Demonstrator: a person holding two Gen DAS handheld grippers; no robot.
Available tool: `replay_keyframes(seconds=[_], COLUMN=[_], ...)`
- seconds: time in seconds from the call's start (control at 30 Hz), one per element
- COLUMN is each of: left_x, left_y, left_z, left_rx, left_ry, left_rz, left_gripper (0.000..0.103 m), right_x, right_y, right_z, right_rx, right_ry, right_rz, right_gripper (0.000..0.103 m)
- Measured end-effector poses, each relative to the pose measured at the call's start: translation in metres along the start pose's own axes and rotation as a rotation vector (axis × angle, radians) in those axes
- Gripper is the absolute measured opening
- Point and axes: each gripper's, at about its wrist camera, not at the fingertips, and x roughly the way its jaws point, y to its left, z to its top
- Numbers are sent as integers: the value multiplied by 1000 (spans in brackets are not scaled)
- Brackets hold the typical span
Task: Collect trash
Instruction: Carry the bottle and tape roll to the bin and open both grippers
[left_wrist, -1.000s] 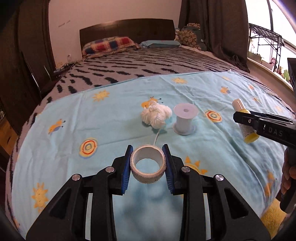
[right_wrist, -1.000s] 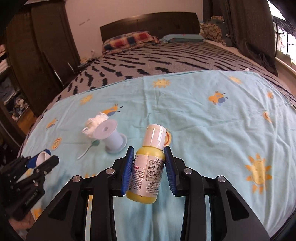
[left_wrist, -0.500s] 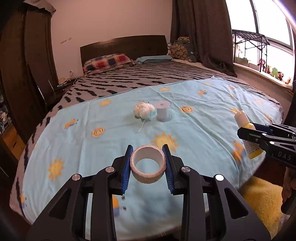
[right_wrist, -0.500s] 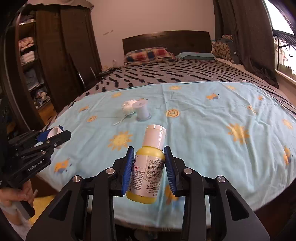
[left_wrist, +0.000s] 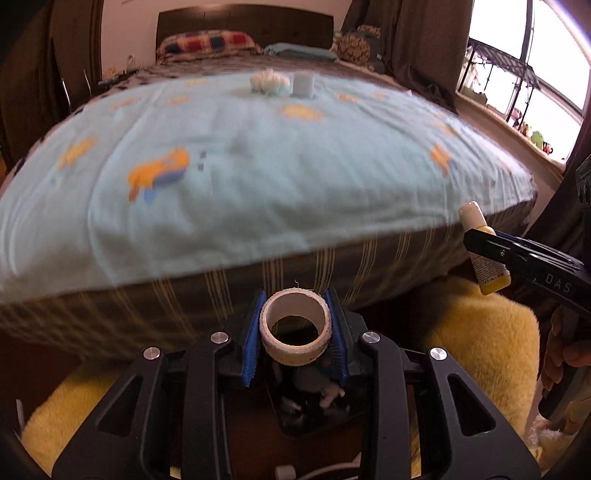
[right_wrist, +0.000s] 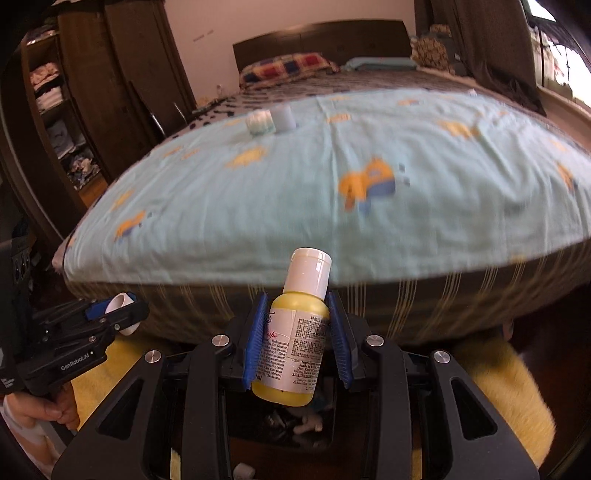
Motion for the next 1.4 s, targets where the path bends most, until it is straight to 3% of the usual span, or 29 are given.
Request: replay_keyframes(seconds=[0.23, 0.5, 0.73, 0.97, 1.03, 1.1, 1.23, 1.4], left_x=[42, 102, 137, 146, 142, 138, 127, 95], left_y=[2, 7, 9, 2, 0, -1, 1, 2], left_z=[-33, -62, -81, -86, -86, -85, -79, -61], left_rx=[39, -28, -46, -32, -27, -28, -30, -7], left_ry=[105, 238, 314, 317, 311, 305, 293, 227], left_rz=[-27, -48, -40, -36, -31, -28, -9, 21], left_gripper=[30, 30, 30, 31, 40, 44, 56, 79], right_x=[42, 90, 117, 127, 123, 121, 107, 74], right_y=[4, -2, -12, -7, -6, -2, -5, -6], right_z=[-39, -71, -89, -91, -91, -85, -73, -51], right_rx=[11, 55, 65, 67, 65, 76, 100, 82], right_ry=[146, 265, 308, 317, 305, 297, 264, 171], right_rz=[8, 2, -17, -24, -30, -33, -35, -59], right_gripper=[34, 34, 34, 35, 36, 45, 54, 86])
